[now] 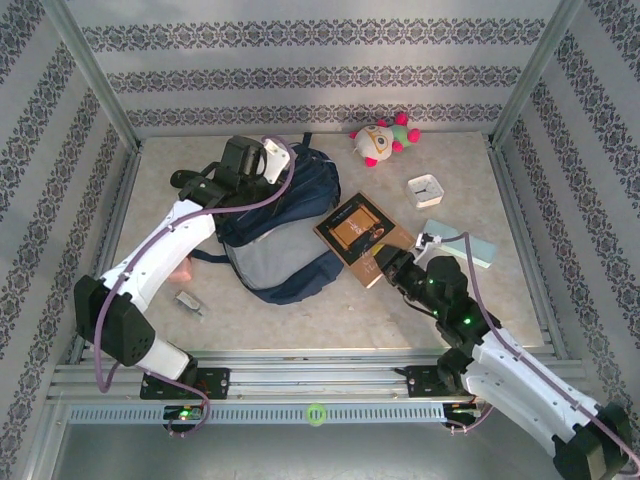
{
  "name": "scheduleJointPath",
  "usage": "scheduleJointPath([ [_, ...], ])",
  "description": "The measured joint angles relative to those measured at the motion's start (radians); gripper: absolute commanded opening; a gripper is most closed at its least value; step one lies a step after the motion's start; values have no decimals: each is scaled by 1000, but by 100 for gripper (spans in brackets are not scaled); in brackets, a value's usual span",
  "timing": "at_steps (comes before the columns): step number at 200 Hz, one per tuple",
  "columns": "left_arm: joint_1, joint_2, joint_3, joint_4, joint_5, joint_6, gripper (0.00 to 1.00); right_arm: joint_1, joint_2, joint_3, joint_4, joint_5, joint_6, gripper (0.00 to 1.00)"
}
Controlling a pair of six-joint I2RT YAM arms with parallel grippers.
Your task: Pack books, pencil case, and school supplies into a backpack
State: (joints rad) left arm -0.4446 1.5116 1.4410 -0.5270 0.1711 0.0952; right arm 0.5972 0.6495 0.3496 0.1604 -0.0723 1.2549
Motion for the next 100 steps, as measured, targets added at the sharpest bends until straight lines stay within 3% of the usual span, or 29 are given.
scheduleJointPath([
  [100,-1,27,25,-12,19,-56,0,269,478,58,344,303,129,0],
])
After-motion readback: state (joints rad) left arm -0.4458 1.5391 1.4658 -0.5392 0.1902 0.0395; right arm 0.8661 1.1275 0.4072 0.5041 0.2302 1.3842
